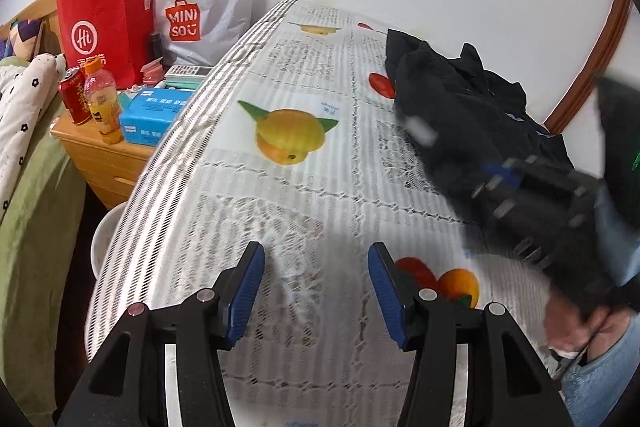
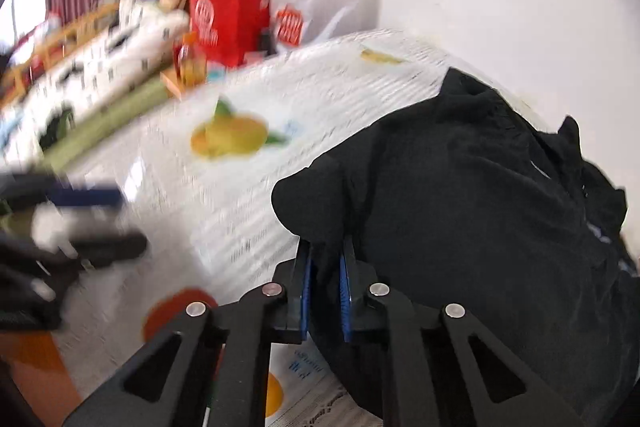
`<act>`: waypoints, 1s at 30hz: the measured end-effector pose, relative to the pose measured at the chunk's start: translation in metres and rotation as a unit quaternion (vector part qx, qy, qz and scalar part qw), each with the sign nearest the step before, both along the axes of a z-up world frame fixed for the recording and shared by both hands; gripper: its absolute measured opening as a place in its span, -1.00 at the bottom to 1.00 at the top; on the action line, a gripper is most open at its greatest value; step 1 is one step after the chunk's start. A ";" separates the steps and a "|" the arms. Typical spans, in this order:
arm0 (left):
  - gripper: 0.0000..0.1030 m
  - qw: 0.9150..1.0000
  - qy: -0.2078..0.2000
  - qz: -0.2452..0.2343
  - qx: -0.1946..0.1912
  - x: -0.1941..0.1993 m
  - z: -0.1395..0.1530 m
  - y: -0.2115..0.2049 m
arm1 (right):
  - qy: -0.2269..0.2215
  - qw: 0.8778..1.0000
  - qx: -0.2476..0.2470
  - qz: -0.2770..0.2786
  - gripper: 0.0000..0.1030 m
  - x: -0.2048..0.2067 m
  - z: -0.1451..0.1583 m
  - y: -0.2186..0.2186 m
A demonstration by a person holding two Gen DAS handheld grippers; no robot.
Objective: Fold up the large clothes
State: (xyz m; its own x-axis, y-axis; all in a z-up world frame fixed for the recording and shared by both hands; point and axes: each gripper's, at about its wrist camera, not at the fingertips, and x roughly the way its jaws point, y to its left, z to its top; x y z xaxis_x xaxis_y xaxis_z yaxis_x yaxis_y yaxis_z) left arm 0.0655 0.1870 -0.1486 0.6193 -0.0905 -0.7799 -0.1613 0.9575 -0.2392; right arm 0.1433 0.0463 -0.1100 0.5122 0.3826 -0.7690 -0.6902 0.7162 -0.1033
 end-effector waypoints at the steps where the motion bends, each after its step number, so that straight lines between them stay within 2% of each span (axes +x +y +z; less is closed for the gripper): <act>1: 0.00 1.000 -0.001 -0.002 0.000 0.002 0.001 -0.003 | -0.003 0.999 0.036 -0.009 -0.79 0.003 0.016 -0.011; 4: 0.00 1.000 -0.011 -0.014 -0.002 0.010 0.009 -0.017 | -0.023 0.993 0.109 -0.040 -0.80 0.012 0.053 -0.045; 7: 0.00 0.999 -0.030 -0.030 0.000 0.016 0.020 -0.034 | -0.046 0.979 0.174 -0.096 -0.80 0.025 0.085 -0.100; 12: 0.00 0.997 -0.057 -0.060 -0.003 0.030 0.033 -0.072 | -0.053 0.953 0.234 -0.184 -0.81 0.047 0.098 -0.189; 14: 0.00 0.995 -0.061 -0.078 -0.009 0.037 0.036 -0.092 | -0.046 0.944 0.238 -0.224 -0.81 0.054 0.090 -0.225; 19: 0.00 0.990 -0.063 -0.127 -0.004 0.052 0.039 -0.144 | -0.029 0.935 0.222 -0.275 -0.81 0.062 0.063 -0.276; 21: 0.00 0.988 -0.061 -0.143 -0.004 0.055 0.038 -0.163 | -0.014 0.934 0.211 -0.287 -0.80 0.068 0.050 -0.285; 24: 0.00 0.985 -0.050 -0.167 -0.006 0.063 0.032 -0.191 | 0.010 0.937 0.185 -0.297 -0.65 0.071 0.029 -0.299; 28: 0.00 0.980 -0.030 -0.197 0.001 0.071 0.017 -0.226 | -0.009 0.943 0.143 -0.302 -0.50 0.053 0.021 -0.327; 30: 0.00 0.978 -0.019 -0.207 0.009 0.075 0.010 -0.240 | -0.023 0.943 0.129 -0.307 -0.35 0.045 0.022 -0.341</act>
State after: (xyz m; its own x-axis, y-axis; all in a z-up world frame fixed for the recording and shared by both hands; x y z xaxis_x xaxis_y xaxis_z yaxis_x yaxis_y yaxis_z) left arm 0.1407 -0.0530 -0.1389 0.5609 -0.3263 -0.7609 0.2507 0.9429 -0.2195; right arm 0.1881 -0.2950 -0.0879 0.7281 0.1739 -0.6630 -0.1362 0.9847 0.1087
